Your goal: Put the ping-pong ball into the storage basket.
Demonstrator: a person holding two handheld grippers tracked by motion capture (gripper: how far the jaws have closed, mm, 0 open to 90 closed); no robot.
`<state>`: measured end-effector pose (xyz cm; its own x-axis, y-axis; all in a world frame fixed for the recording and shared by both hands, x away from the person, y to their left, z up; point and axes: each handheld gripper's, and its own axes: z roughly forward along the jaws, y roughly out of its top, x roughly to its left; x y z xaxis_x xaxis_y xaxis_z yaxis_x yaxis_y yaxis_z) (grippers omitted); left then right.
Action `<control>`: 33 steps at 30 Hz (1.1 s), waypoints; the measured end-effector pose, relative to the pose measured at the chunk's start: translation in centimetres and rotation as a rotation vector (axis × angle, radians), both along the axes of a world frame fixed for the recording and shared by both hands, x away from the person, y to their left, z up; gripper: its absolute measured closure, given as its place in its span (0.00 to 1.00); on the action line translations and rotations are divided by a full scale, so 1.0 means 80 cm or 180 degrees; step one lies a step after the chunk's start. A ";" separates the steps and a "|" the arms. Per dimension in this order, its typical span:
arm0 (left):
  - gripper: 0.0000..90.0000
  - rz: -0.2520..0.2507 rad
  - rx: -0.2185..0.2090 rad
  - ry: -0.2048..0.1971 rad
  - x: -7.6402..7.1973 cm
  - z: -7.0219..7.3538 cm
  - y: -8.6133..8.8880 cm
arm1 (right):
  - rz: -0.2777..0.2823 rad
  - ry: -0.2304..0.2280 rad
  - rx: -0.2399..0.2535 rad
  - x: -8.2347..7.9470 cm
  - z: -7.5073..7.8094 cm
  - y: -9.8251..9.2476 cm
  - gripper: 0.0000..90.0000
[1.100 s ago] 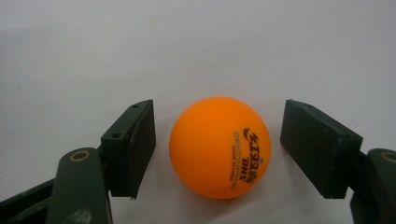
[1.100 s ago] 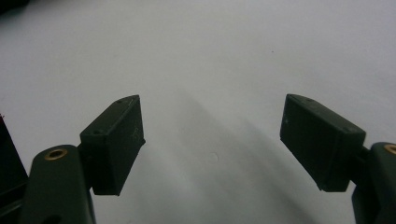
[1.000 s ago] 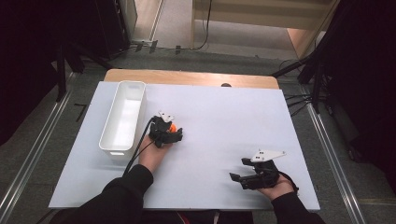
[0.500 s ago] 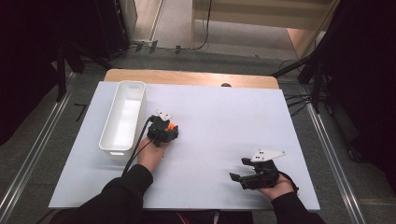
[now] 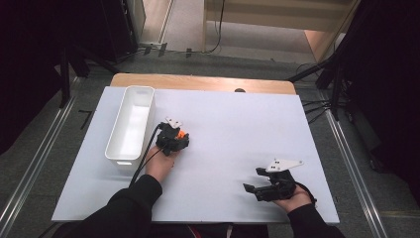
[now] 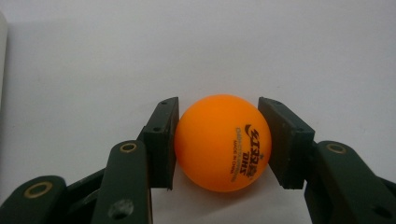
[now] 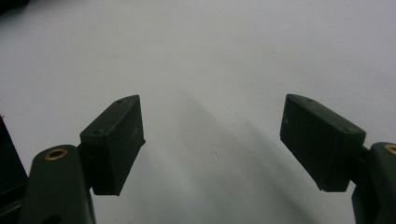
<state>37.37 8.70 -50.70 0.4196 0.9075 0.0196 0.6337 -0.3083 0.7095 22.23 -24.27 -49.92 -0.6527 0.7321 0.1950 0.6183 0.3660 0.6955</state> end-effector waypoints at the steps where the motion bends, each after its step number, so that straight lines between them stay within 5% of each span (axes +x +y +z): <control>1: 0.57 -0.0006 0.0005 0.0019 0.000 0.001 0.000 | -0.0001 0.0001 0.0000 0.000 0.000 0.000 0.23; 14: 0.57 -0.0090 -0.0032 0.0093 -0.004 0.009 -0.004 | -0.0002 -0.0003 -0.0005 0.000 0.000 0.000 0.23; 33: 0.57 -0.0312 -0.0218 0.0182 -0.011 0.052 -0.004 | 0.0000 0.0000 -0.0012 0.001 -0.001 0.000 0.23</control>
